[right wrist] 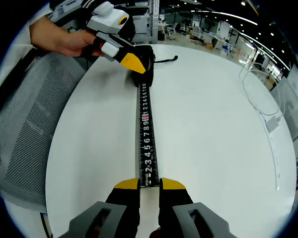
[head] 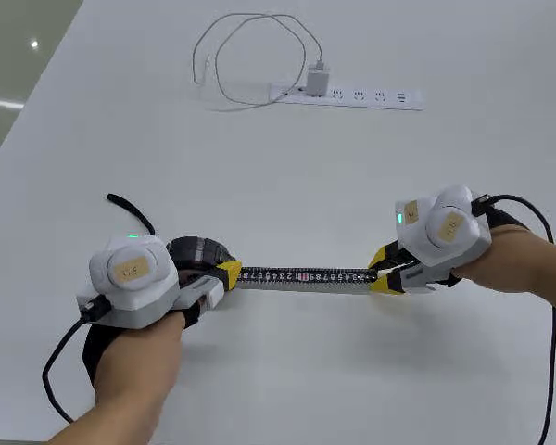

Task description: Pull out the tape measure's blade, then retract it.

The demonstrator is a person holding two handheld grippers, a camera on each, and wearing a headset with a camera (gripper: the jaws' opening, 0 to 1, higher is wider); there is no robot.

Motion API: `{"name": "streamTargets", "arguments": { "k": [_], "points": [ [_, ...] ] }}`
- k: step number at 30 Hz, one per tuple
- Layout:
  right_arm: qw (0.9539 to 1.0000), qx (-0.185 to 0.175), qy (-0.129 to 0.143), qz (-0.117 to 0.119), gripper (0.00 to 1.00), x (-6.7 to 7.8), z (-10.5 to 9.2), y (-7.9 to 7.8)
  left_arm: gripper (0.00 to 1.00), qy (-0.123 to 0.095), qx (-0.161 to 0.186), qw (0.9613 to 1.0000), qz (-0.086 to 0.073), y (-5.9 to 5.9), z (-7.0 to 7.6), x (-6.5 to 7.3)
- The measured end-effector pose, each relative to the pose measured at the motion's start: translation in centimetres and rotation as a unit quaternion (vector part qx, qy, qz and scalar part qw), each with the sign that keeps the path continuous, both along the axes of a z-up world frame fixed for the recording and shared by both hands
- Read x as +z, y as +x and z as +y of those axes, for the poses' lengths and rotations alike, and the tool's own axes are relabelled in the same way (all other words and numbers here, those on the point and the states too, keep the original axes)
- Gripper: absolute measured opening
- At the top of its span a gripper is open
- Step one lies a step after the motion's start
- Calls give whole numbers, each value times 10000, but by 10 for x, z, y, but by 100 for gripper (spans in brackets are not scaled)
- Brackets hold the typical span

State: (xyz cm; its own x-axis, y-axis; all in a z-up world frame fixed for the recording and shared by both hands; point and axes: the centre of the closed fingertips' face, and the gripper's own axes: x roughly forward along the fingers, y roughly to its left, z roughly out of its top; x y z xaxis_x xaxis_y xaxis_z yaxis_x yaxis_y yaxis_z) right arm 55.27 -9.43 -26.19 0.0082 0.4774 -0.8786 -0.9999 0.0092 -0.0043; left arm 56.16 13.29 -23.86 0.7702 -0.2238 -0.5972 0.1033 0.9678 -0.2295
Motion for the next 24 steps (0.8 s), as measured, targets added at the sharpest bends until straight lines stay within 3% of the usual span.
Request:
{"name": "streamTargets", "arguments": {
  "k": [24],
  "points": [
    [9998, -24, 206, 73, 9, 2, 27, -1, 58, -78, 13, 10000, 17, 0, 1, 0]
  ]
}}
